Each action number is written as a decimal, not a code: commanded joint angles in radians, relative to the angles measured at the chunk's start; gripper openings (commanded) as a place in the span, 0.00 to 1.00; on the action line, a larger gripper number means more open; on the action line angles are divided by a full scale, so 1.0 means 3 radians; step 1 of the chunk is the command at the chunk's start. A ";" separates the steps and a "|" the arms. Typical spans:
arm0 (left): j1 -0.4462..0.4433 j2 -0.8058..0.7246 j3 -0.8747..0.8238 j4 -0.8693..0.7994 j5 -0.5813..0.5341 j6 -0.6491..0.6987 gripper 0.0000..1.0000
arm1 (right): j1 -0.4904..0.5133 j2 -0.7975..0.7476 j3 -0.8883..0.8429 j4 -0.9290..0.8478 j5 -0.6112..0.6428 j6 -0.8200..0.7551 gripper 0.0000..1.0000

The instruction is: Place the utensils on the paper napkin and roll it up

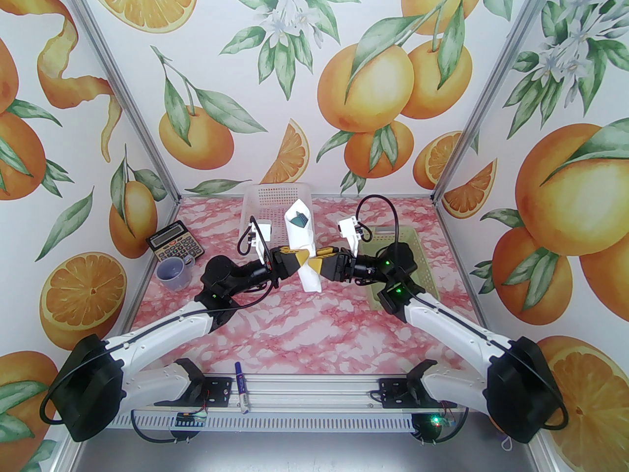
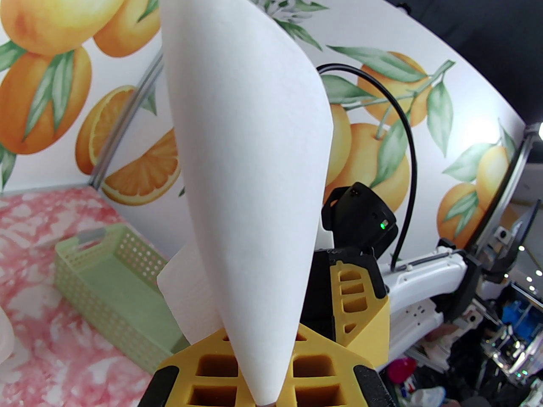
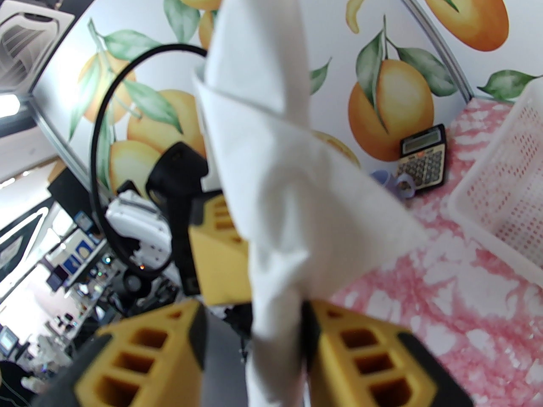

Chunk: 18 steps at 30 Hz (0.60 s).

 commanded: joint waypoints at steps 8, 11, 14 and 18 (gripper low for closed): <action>0.0018 0.0076 0.0193 0.0100 0.0059 -0.0011 0.00 | 0.0029 -0.0005 -0.0037 -0.0165 -0.0135 -0.0183 0.35; 0.0021 0.0103 0.0193 0.0079 0.0079 0.0008 0.00 | 0.0032 0.0003 -0.0017 -0.0175 -0.0139 -0.0183 0.32; 0.0017 0.0131 0.0202 0.0071 0.0122 0.0013 0.00 | 0.0035 0.0008 0.0010 -0.0205 -0.0148 -0.0188 0.28; 0.0018 0.0188 0.0239 0.0063 0.0230 0.0008 0.00 | 0.0031 0.0006 0.0047 -0.0273 -0.0150 -0.0219 0.21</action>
